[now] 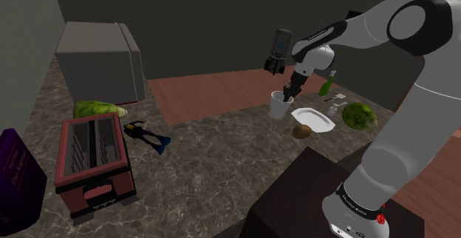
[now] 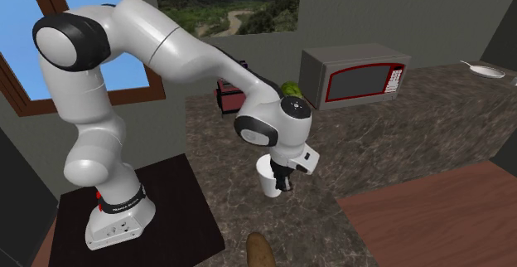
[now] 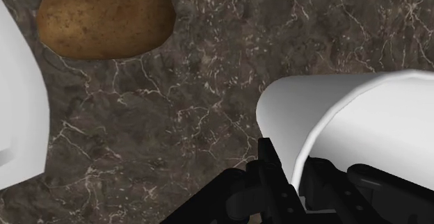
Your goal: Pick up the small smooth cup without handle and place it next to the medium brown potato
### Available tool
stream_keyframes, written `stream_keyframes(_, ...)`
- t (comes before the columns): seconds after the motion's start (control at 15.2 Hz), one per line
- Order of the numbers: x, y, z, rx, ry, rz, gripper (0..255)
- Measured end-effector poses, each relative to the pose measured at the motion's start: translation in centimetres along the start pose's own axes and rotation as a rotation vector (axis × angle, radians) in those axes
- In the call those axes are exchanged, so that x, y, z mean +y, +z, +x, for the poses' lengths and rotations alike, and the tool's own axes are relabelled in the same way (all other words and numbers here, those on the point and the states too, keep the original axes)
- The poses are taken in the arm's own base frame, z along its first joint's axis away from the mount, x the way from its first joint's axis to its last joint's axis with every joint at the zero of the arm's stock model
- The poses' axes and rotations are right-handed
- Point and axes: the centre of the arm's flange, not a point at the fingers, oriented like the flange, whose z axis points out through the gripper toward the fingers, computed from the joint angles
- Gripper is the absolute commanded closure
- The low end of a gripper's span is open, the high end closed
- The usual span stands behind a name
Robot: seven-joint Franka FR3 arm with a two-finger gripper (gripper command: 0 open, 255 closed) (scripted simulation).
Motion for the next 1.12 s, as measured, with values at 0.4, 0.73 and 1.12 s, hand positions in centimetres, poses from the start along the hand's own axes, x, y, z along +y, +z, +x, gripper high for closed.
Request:
stream_keyframes(0.4, 0.6, 3.1, -0.1, 0.0, 0.0, 0.0, 255)
stream_keyframes(0.73, 1.1, 5.5, -0.1, 0.0, 0.0, 0.0, 255)
stream_keyframes(1.12, 2.0, 8.7, -0.1, 0.0, 0.0, 0.0, 255)
